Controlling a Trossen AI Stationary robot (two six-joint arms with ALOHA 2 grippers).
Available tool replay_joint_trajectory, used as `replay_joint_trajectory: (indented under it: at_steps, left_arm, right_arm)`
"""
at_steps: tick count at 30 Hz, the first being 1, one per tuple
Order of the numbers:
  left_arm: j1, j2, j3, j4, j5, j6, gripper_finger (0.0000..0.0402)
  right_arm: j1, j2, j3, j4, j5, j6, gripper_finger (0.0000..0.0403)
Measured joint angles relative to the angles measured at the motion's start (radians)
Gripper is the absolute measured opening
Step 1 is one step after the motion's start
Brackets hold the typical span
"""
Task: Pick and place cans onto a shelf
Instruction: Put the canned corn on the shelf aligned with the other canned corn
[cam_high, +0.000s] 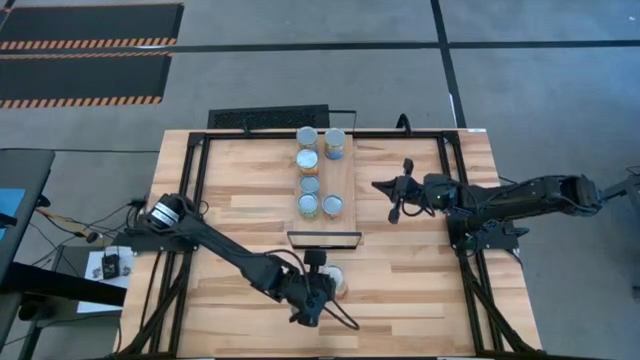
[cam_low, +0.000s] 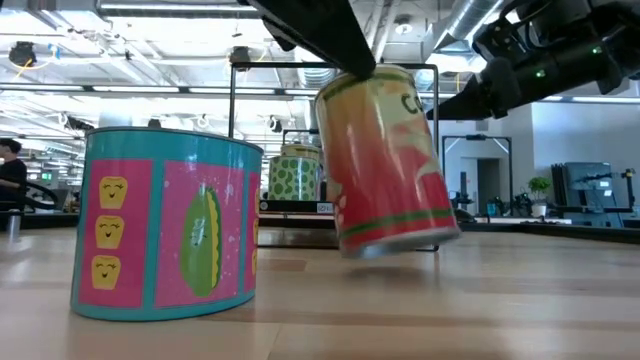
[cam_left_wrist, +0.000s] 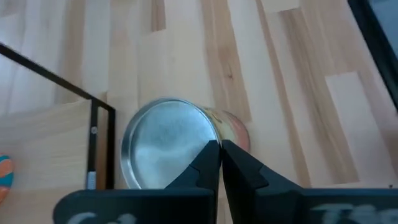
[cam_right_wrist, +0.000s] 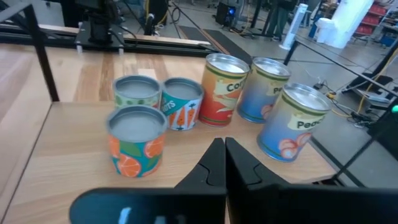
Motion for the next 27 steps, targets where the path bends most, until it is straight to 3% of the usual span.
replay_joint_trajectory:
  at_steps: [11,21,27]
  left_arm:
    - [0.000,0.028,0.002,0.019,-0.010,-0.008,0.0017]
    - [-0.042,-0.029,0.096,-0.028,-0.052,0.099,0.0064]
    - [-0.111,-0.080,0.096,-0.038,-0.111,0.099,0.0015]
  right_arm:
    - [0.064,0.000,0.000,-0.012,0.071,0.000,0.0009]
    - [0.118,-0.022,0.023,-0.089,0.121,-0.001,0.0050]
    - [0.242,-0.057,0.116,-0.287,0.246,-0.017,0.0012]
